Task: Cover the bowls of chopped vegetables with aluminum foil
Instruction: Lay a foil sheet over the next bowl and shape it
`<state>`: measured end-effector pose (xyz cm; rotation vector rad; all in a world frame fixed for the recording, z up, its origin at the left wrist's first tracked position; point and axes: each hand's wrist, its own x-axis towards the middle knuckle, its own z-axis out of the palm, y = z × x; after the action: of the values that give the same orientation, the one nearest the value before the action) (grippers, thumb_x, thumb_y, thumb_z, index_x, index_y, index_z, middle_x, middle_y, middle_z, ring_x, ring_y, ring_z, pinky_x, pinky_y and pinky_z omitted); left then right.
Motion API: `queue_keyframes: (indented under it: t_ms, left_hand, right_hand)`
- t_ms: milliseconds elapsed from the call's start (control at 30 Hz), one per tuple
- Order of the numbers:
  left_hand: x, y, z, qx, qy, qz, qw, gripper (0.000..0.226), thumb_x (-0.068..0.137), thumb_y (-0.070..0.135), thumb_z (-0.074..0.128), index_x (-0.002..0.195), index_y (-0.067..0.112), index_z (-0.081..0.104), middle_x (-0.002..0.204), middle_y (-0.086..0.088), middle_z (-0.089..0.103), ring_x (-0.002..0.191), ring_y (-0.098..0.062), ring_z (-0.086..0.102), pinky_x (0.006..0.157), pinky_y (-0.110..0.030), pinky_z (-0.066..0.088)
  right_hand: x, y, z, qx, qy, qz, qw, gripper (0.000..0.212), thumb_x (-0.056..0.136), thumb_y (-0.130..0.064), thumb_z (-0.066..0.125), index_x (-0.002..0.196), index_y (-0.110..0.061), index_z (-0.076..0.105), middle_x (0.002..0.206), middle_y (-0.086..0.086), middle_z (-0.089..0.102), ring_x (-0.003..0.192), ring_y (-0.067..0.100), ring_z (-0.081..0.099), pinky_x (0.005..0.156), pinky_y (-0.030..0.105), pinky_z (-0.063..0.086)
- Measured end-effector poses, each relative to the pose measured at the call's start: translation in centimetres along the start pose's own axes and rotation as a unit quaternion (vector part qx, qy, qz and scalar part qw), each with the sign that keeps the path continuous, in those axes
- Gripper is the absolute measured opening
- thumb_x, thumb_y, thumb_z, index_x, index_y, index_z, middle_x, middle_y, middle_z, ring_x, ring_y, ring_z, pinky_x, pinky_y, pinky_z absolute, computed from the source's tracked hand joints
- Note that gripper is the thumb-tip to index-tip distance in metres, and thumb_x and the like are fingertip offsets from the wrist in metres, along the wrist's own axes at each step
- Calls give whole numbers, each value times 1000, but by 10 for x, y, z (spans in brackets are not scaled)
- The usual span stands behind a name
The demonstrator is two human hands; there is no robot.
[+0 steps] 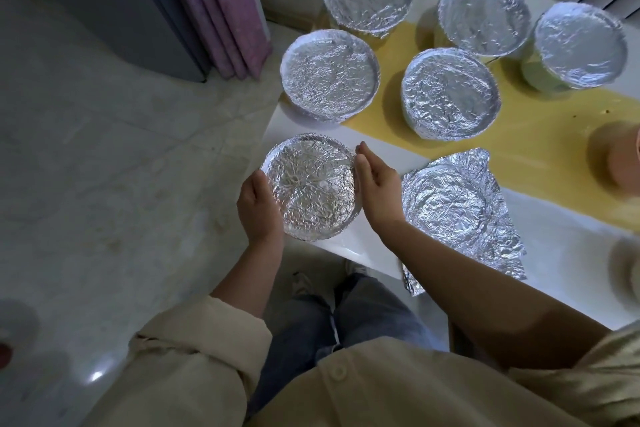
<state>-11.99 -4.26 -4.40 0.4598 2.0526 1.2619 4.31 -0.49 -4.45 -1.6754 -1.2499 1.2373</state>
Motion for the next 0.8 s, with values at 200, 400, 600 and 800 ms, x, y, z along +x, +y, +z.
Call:
queue_keyframes:
  t_ms: [200, 400, 600, 800]
  left_hand:
    - [2, 3, 8, 56, 29, 4, 998, 54, 106, 30, 36, 99, -17, 61, 103, -38, 63, 101, -51, 58, 86, -53, 48]
    - [0, 0, 9, 62, 24, -2, 998, 65, 99, 46, 32, 100, -12, 61, 105, -35, 63, 101, -50, 60, 87, -55, 51]
    - [-3, 11, -5, 88, 5, -24, 996, 43, 107, 28, 37, 112, -6, 64, 121, -22, 65, 115, -33, 56, 85, -29, 36]
    - [-15, 7, -4, 190, 31, 58, 980, 47, 108, 20, 35, 90, -11, 65, 97, -31, 68, 94, -45, 61, 74, -40, 35]
  right_hand:
    - [4, 6, 7, -69, 29, -45, 996, 25, 99, -23, 48, 110, -15, 69, 55, -2, 56, 56, 26, 58, 61, 35, 50]
    - [9, -1, 0, -83, -1, -45, 996, 24, 99, -20, 51, 110, -14, 71, 64, -3, 59, 62, 11, 52, 66, 28, 44]
    - [-4, -13, -17, -30, 3, 37, 999, 42, 103, -28, 46, 138, -8, 52, 137, 2, 57, 124, 9, 51, 101, 18, 33]
    - [-31, -7, -9, -90, 61, -4, 994, 33, 99, -17, 50, 71, 0, 56, 50, -5, 40, 48, 3, 31, 51, 29, 24]
